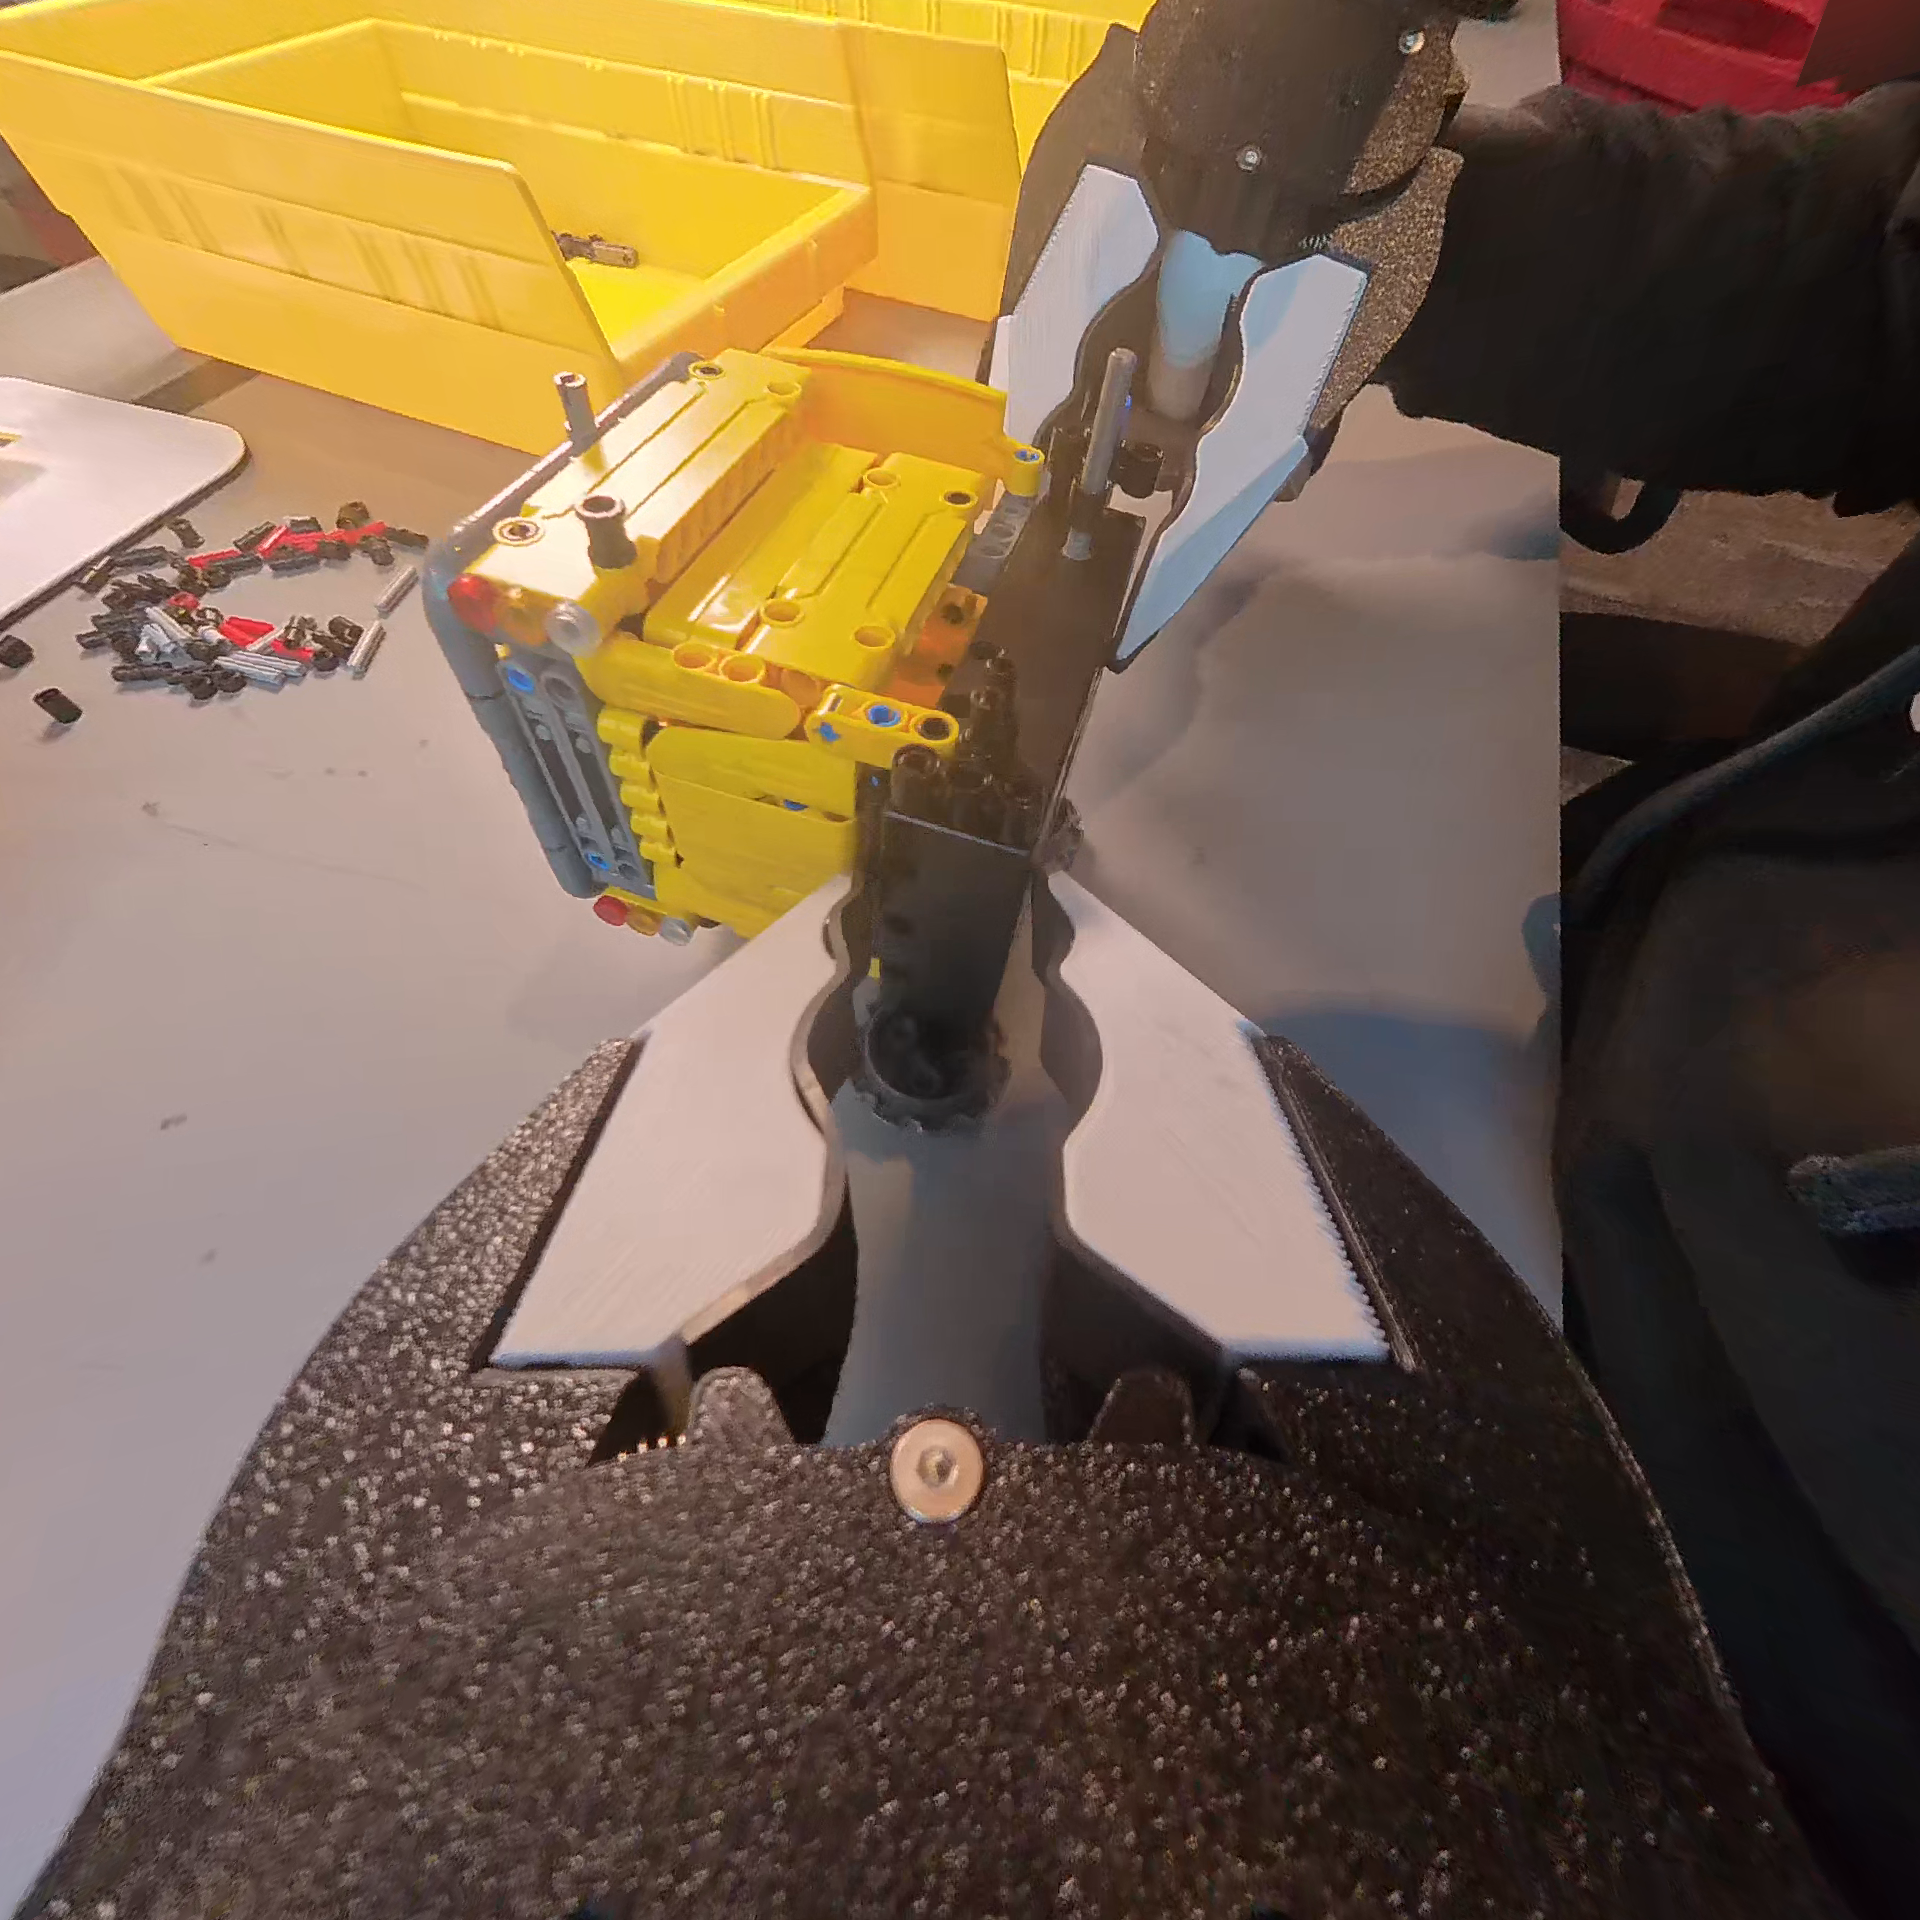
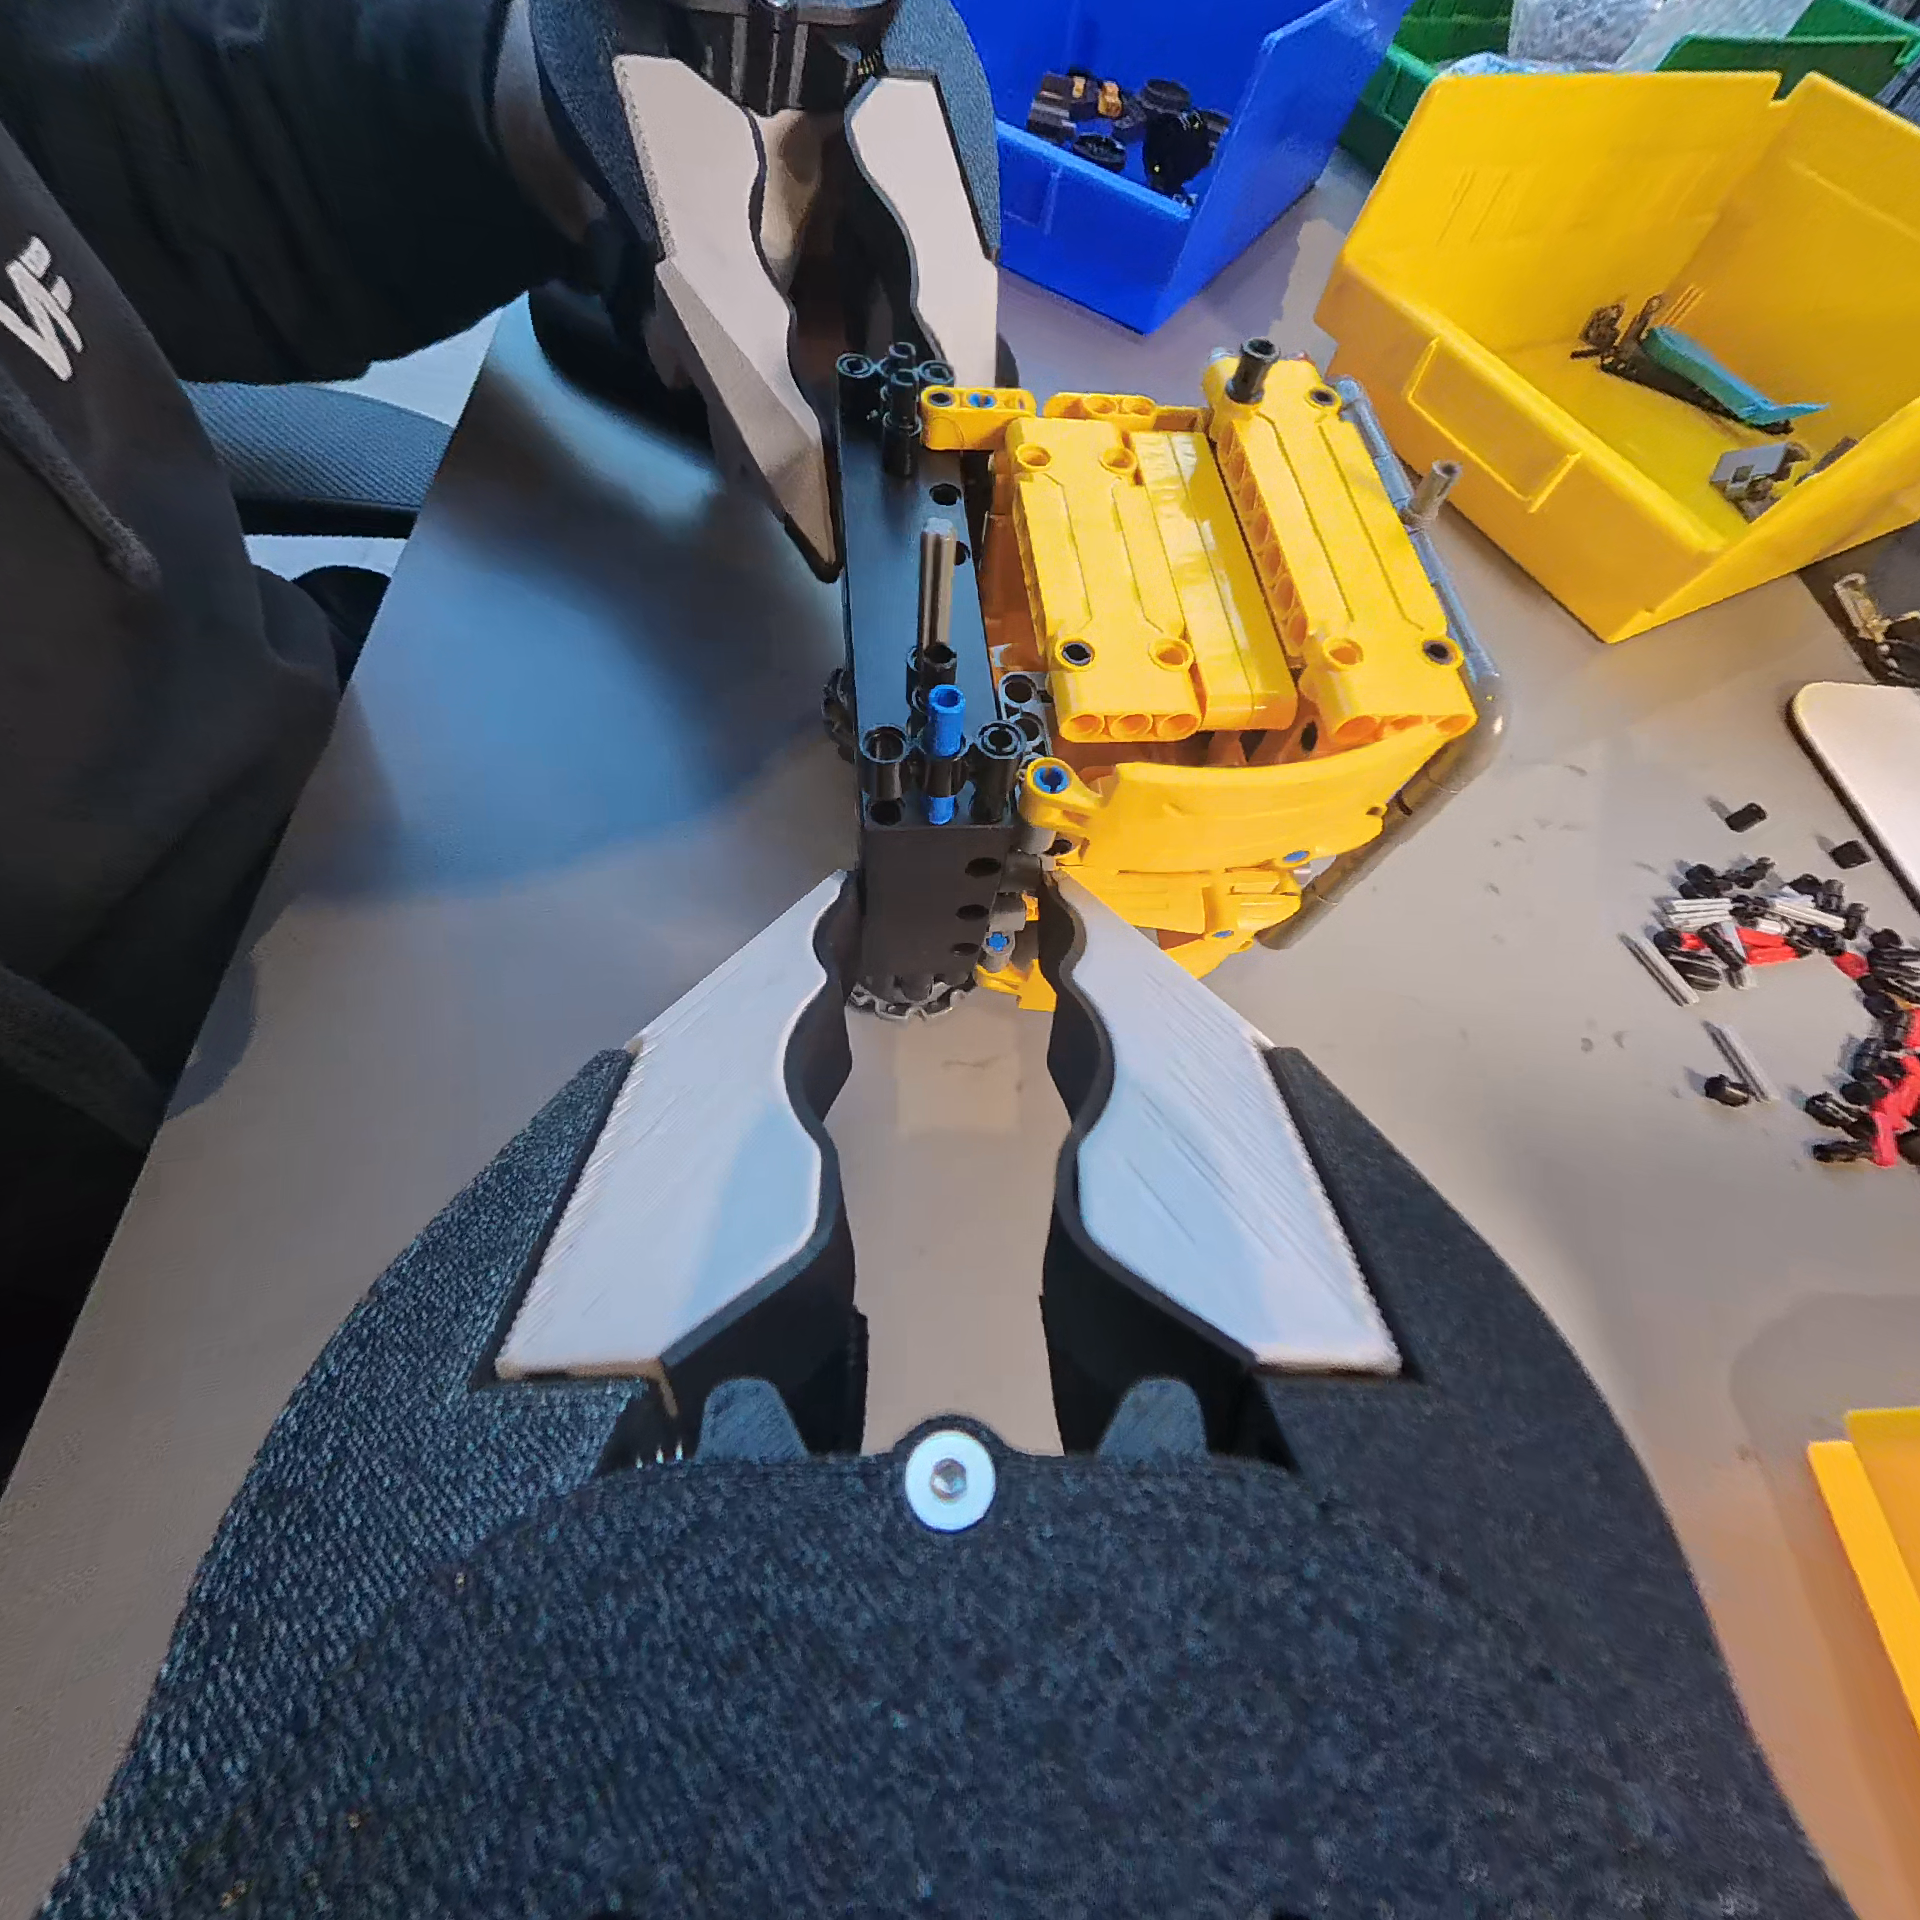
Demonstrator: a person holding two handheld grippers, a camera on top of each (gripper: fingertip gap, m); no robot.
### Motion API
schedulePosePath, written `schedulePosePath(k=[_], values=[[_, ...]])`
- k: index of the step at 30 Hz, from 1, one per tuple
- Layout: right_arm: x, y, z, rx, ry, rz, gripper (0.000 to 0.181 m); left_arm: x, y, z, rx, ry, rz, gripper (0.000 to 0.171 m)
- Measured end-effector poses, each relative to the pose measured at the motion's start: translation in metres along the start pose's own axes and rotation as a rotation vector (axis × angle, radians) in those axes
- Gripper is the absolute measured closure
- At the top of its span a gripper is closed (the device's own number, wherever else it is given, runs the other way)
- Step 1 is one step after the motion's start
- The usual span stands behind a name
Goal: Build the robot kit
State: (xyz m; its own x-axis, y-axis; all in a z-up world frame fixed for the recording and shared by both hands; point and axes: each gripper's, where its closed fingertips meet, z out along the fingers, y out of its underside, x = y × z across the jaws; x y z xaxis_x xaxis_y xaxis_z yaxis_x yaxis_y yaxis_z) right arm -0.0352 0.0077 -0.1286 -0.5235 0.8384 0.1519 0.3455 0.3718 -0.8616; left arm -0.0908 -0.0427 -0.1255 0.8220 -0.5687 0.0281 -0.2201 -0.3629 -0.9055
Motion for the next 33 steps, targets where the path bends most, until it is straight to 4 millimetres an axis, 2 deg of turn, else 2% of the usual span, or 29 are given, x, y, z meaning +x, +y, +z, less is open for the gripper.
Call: schedulePosePath(k=[4, 8, 11, 20, 23, 29, 33], values=[[-0.002, 0.000, -0.001, 0.004, -0.006, -0.011, 0.148, 0.003, 0.001, 0.001, -0.008, 0.013, 0.008, 0.143], [-0.001, -0.002, -0.001, 0.032, -0.017, -0.009, 0.148, 0.001, 0.000, 0.003, 0.001, 0.002, 0.004, 0.135], [-0.001, -0.002, -0.001, 0.034, -0.024, -0.011, 0.148, -0.004, 0.000, 0.005, 0.004, -0.050, 0.008, 0.142], [0.002, 0.002, -0.004, 0.001, 0.005, 0.024, 0.147, -0.001, -0.001, 0.008, 0.046, -0.141, 0.020, 0.143], [0.000, 0.000, -0.011, -0.015, -0.013, 0.067, 0.141, 0.002, -0.002, 0.010, 0.052, -0.167, 0.022, 0.143], [0.003, -0.028, -0.040, -0.021, -0.026, 0.089, 0.143, 0.003, -0.002, 0.012, 0.059, -0.189, 0.011, 0.144], [0.009, -0.051, -0.046, -0.075, -0.024, 0.063, 0.149, 0.004, -0.003, 0.013, 0.060, -0.202, 0.011, 0.144]])
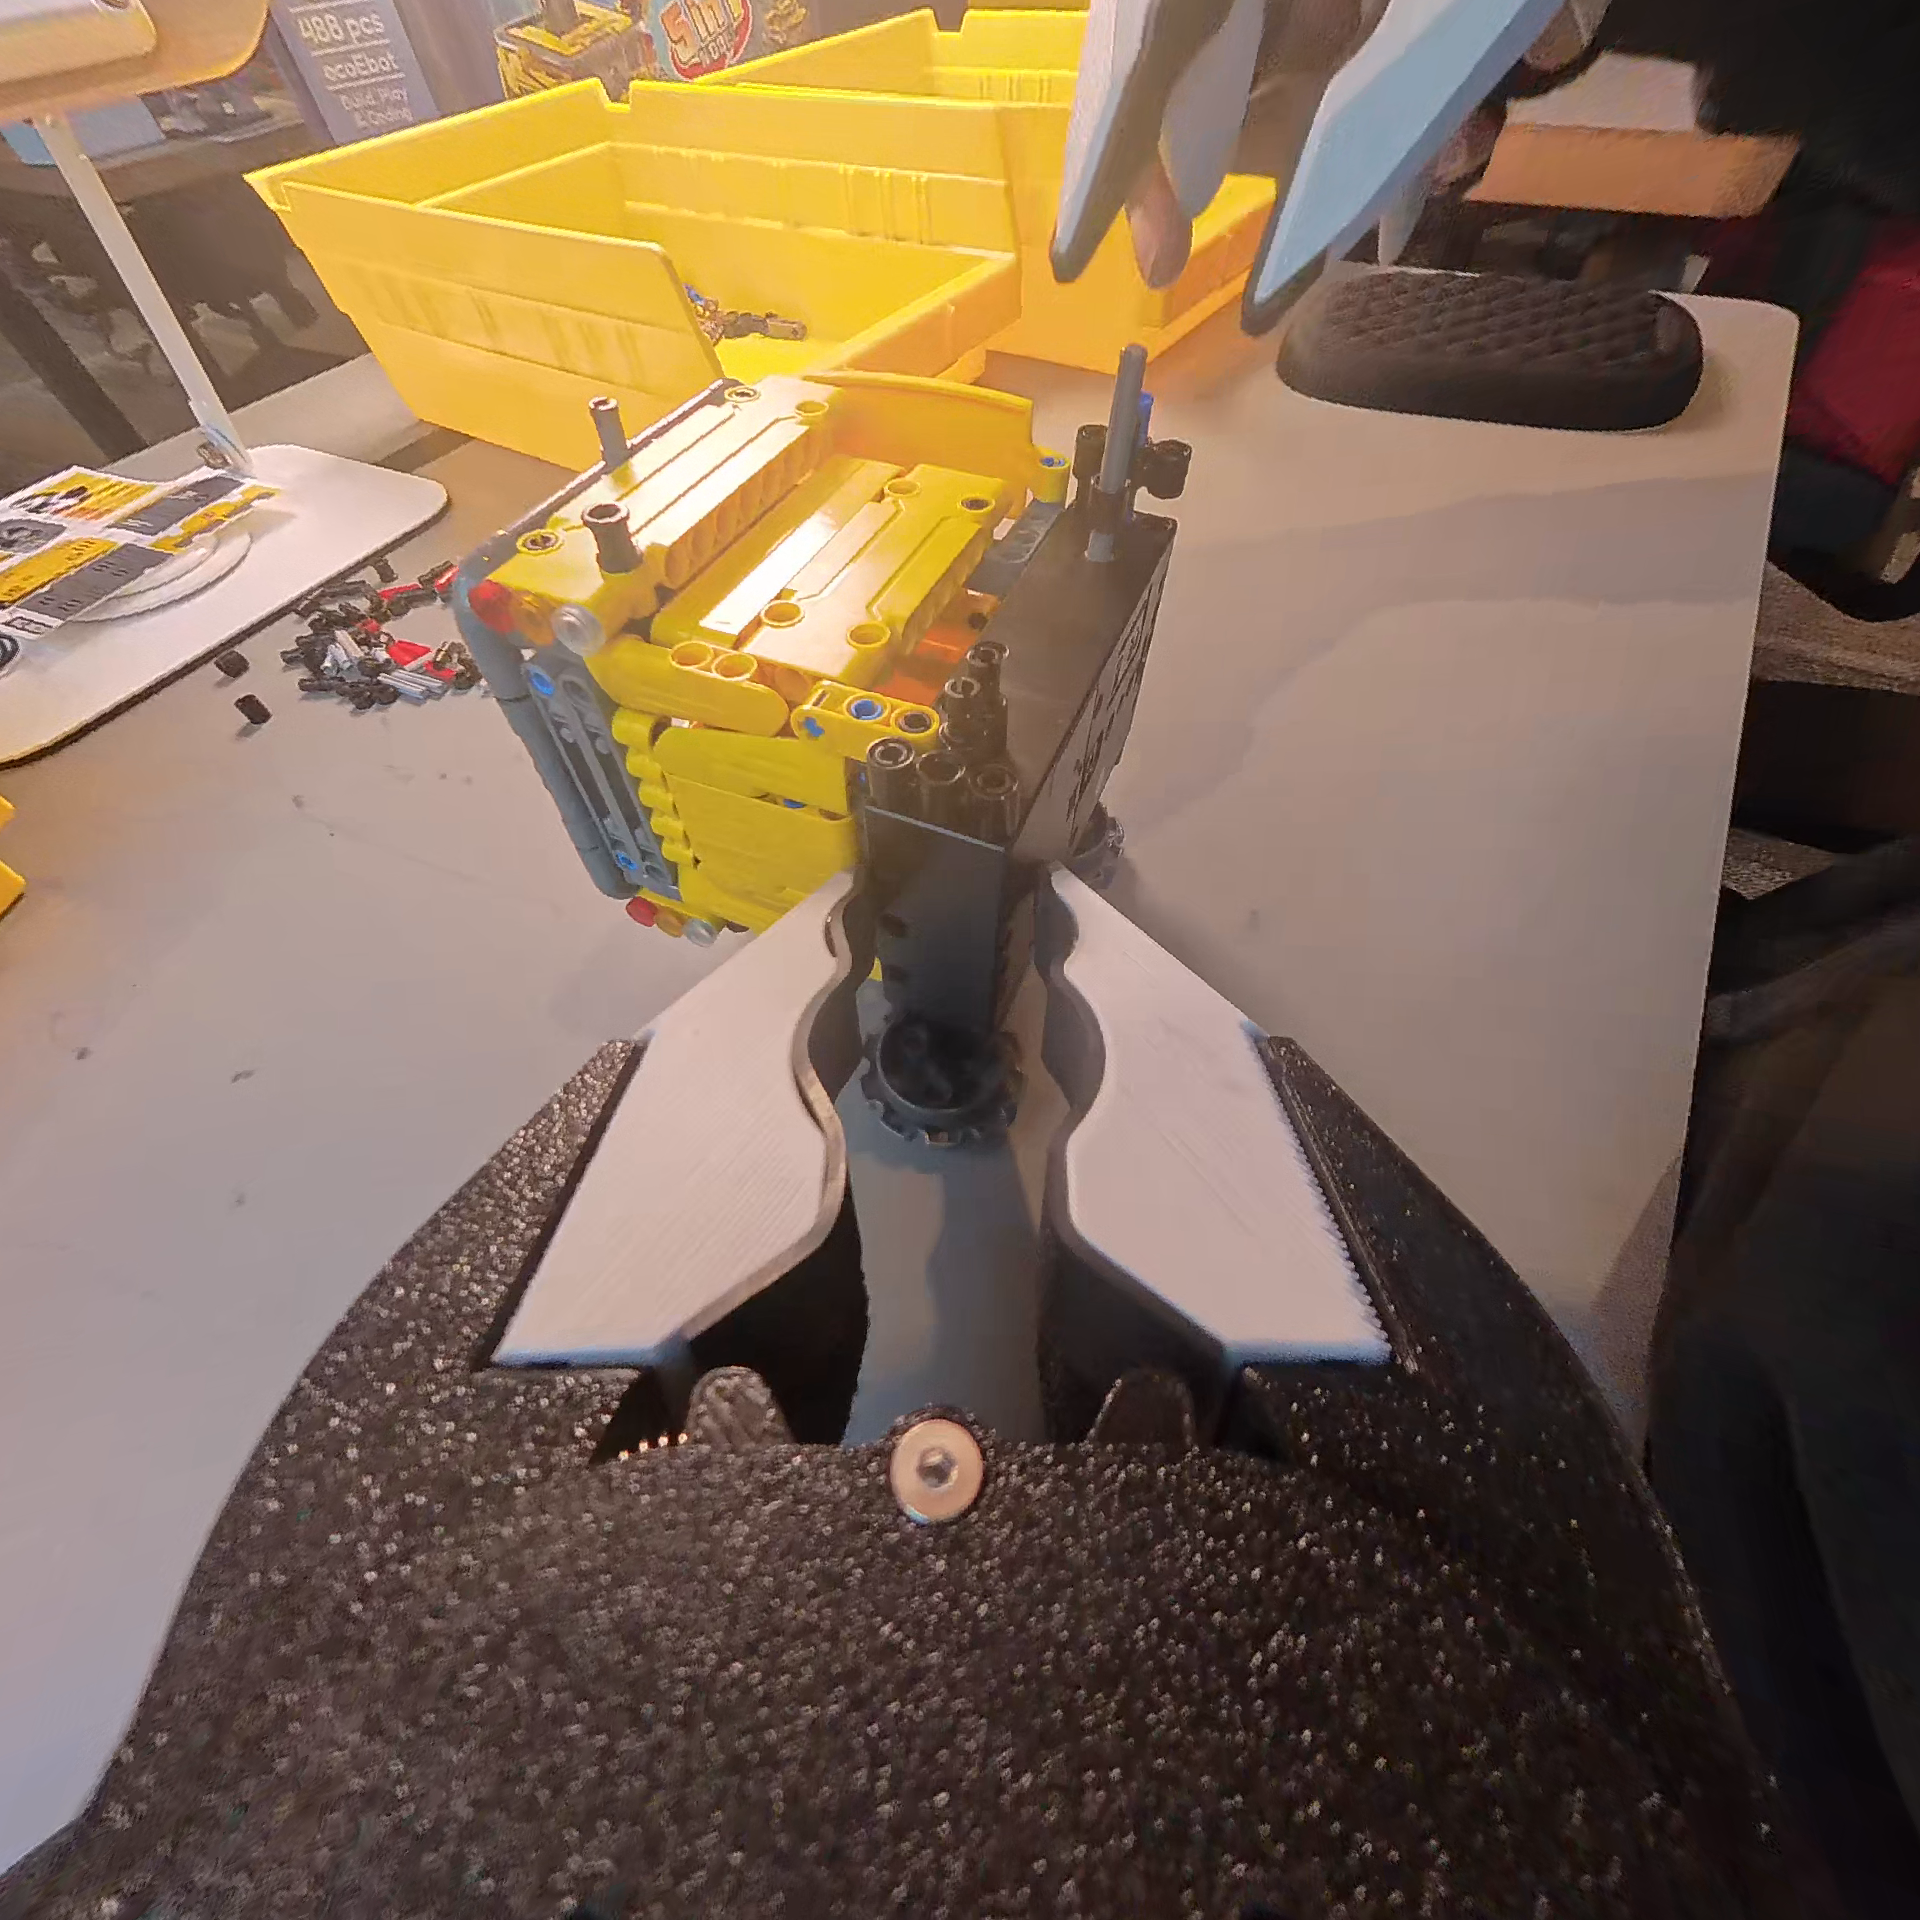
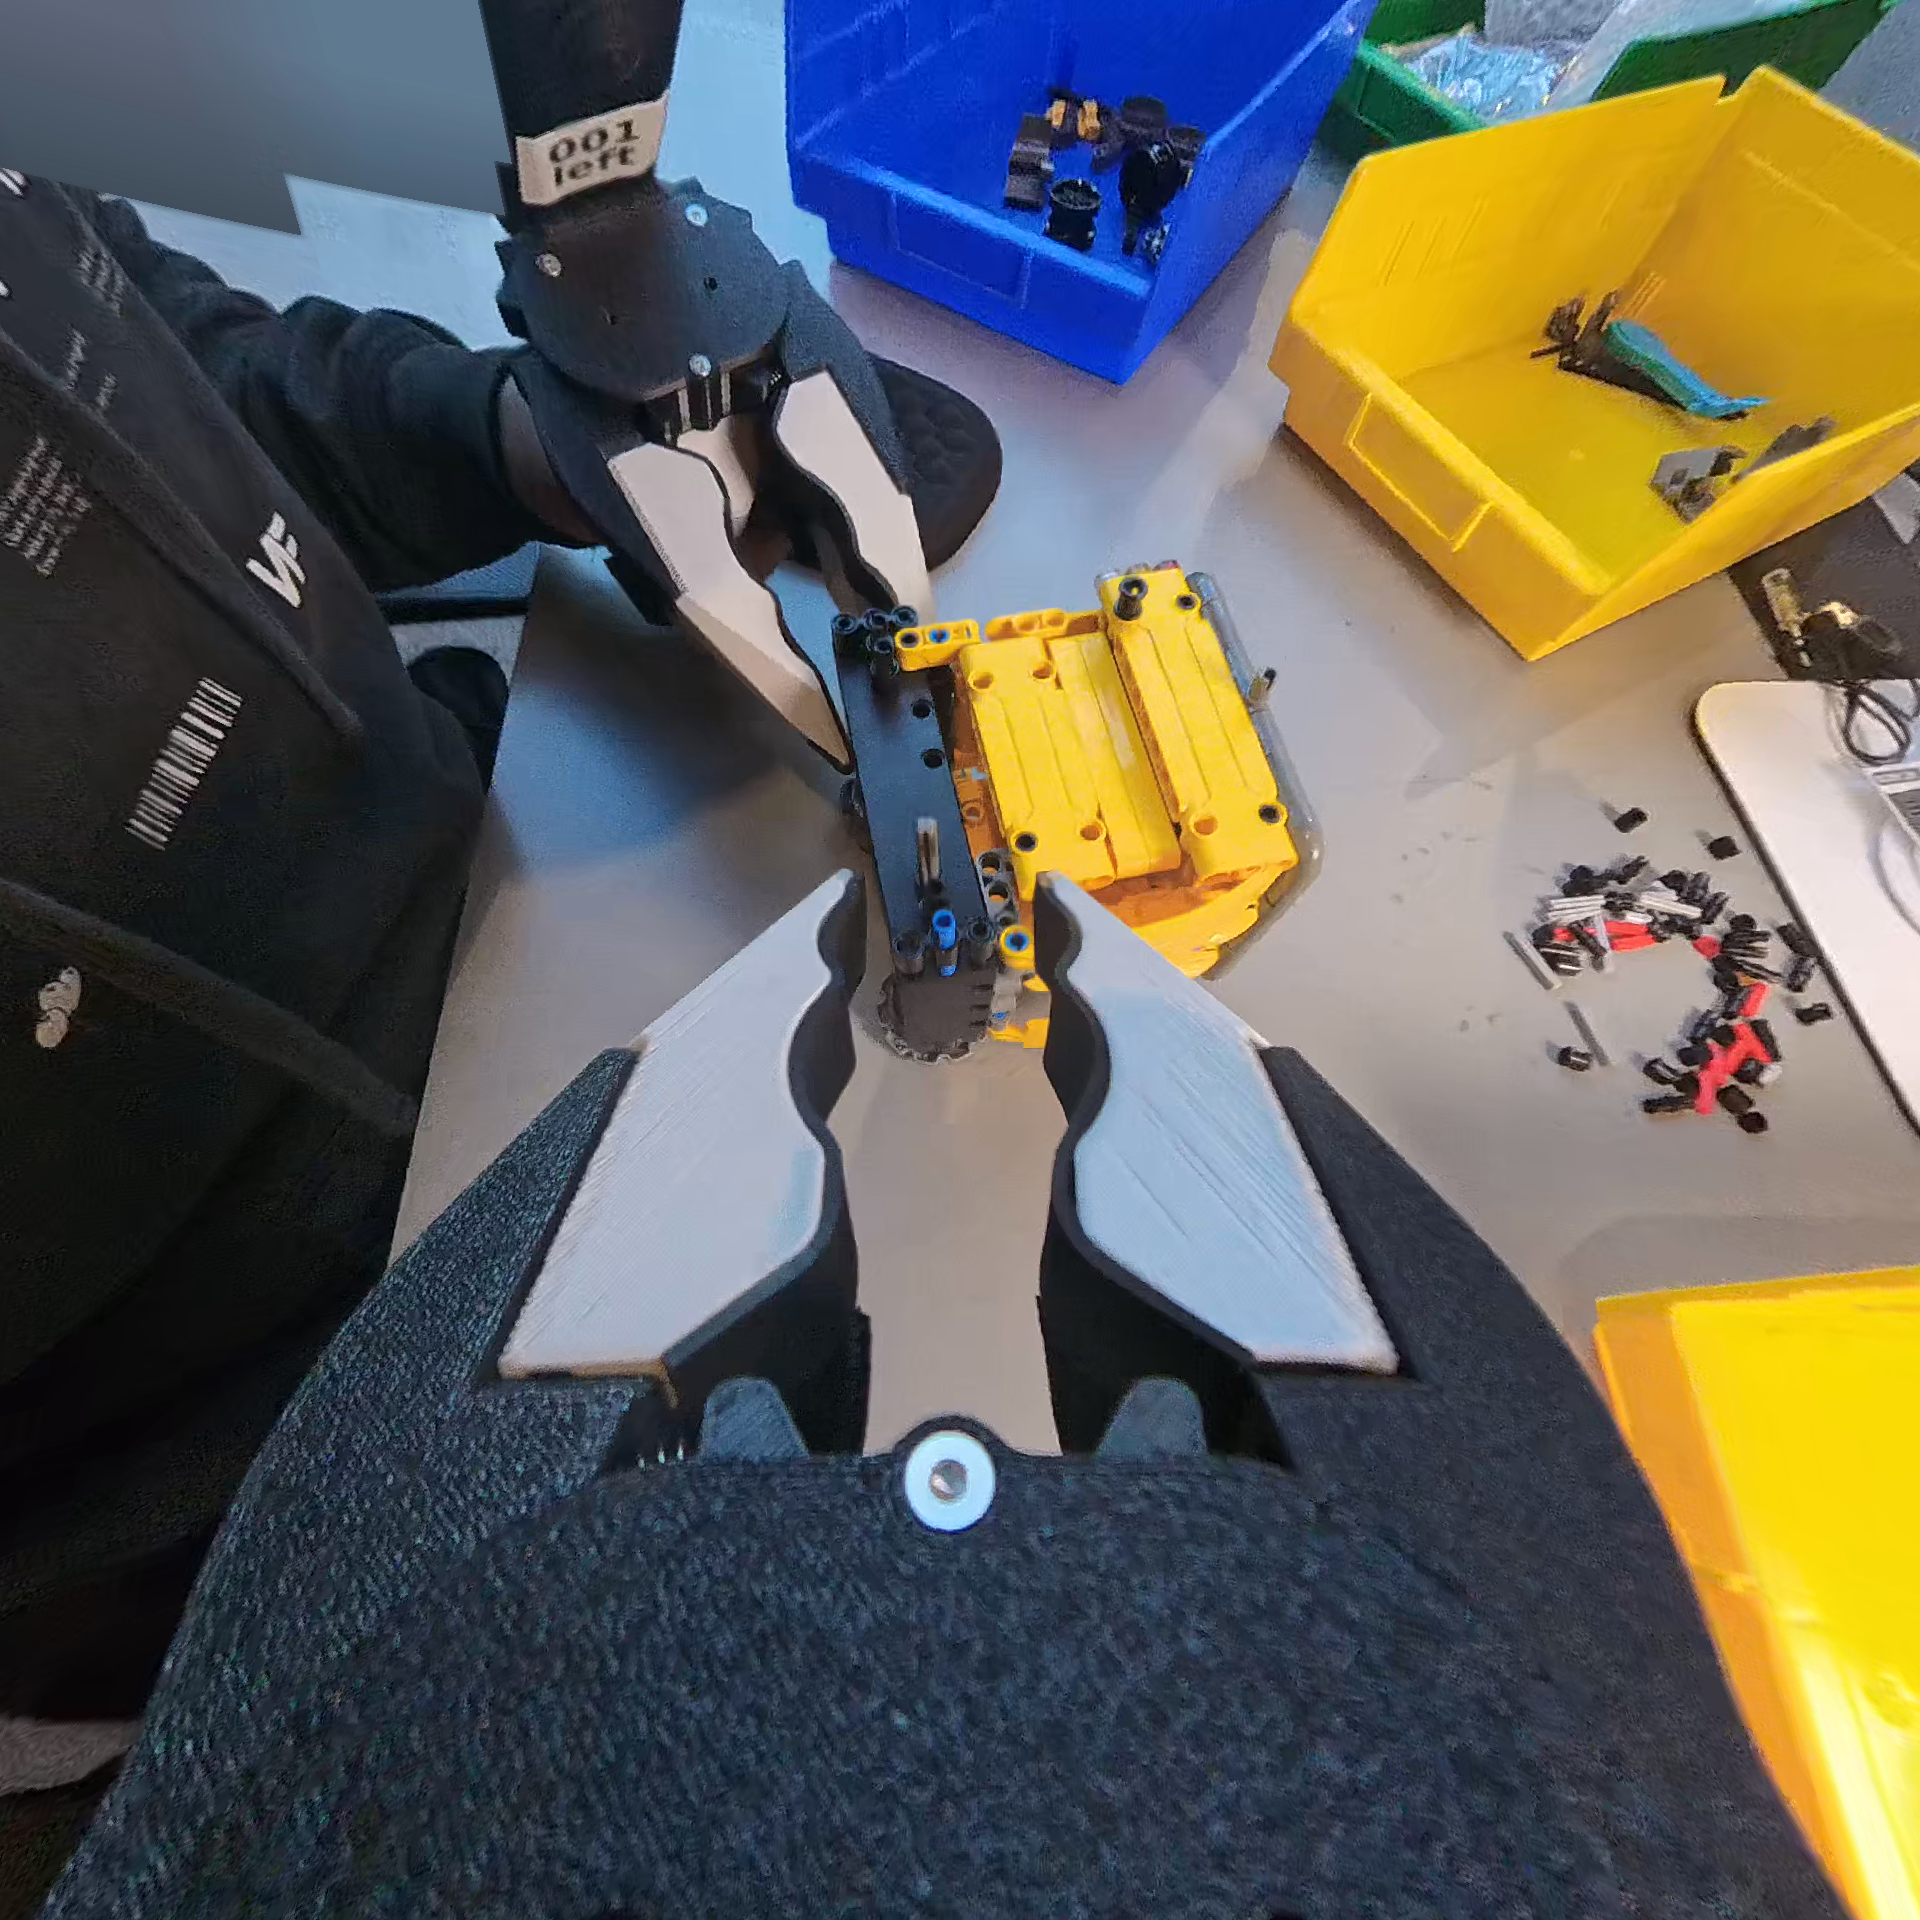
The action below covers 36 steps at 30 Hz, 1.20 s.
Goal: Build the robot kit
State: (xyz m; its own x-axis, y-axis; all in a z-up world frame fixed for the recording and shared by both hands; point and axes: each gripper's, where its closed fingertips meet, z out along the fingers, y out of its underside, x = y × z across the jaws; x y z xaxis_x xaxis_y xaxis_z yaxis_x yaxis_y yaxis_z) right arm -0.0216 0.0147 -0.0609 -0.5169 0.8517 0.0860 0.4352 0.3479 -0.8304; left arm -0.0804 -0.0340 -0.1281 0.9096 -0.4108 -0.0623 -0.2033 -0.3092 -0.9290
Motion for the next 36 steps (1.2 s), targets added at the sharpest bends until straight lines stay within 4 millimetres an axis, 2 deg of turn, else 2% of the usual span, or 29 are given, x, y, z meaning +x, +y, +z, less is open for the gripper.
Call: schedulePosePath(k=[3, 8, 15, 23, 31, 36], values=[[0.002, -0.003, 0.005, -0.115, -0.009, -0.005, 0.150, 0.000, 0.000, 0.000, -0.001, -0.010, 0.005, 0.144], [0.003, 0.004, 0.013, -0.264, -0.034, -0.019, 0.153, 0.001, 0.000, 0.000, 0.015, -0.023, -0.001, 0.143], [0.005, 0.002, 0.013, -0.314, -0.046, -0.009, 0.161, 0.001, 0.000, -0.001, 0.024, -0.023, -0.001, 0.144], [0.000, 0.023, 0.012, -0.455, -0.081, -0.027, 0.169, 0.000, 0.000, -0.001, 0.024, -0.011, -0.016, 0.144], [0.002, 0.024, 0.011, -0.541, -0.091, -0.062, 0.170, 0.000, 0.000, 0.000, 0.016, 0.011, -0.032, 0.144], [0.001, 0.017, 0.010, -0.566, -0.084, -0.101, 0.169, -0.001, 0.000, 0.000, 0.016, 0.019, -0.042, 0.144]])
